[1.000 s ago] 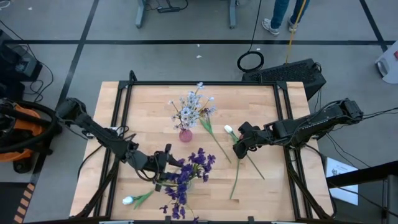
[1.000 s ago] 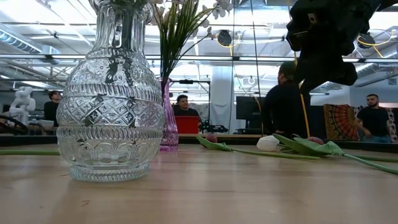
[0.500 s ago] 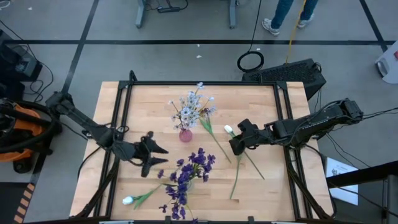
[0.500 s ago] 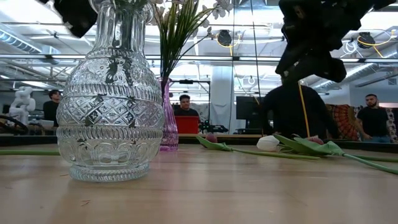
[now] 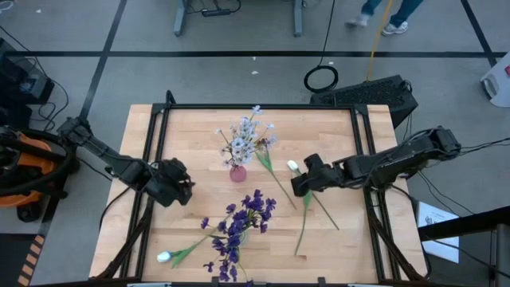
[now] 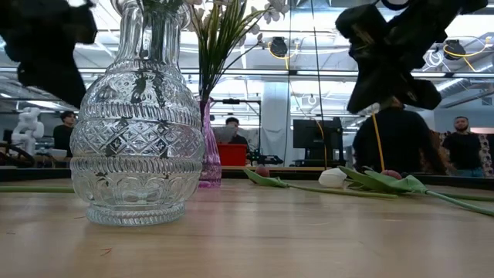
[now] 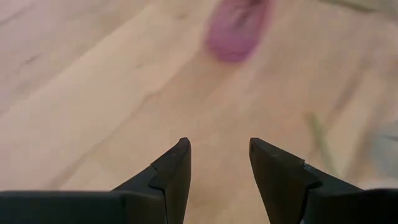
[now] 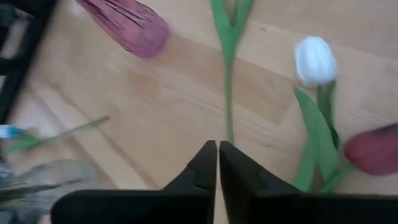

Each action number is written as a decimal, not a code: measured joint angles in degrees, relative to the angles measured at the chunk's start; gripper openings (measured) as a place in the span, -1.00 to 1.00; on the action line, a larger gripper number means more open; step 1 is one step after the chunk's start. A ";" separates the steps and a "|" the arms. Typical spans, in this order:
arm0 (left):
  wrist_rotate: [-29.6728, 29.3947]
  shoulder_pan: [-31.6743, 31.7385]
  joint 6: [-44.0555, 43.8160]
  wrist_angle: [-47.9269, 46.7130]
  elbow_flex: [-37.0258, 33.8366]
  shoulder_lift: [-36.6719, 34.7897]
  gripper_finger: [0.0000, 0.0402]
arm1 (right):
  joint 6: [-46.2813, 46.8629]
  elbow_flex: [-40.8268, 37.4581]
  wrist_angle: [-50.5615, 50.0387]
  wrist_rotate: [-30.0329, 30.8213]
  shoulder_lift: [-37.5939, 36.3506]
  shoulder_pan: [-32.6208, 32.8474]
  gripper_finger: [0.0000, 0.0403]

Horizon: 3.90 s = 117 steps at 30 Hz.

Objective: Sort flowers into vase by color
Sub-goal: Put the bottom red flower into the transparent vase

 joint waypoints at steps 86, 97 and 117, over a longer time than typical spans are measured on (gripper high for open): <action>-0.43 1.37 -14.04 14.00 -0.02 5.51 -0.16 | -13.20 17.76 -30.37 4.10 12.94 12.92 -0.98; 2.34 1.37 -14.08 17.83 -0.02 10.89 -0.16 | -6.31 17.76 -31.09 12.99 6.99 23.02 -0.99; 9.27 1.37 -5.86 17.51 -0.02 11.96 -0.16 | -40.58 17.76 24.57 49.47 12.06 38.31 -0.99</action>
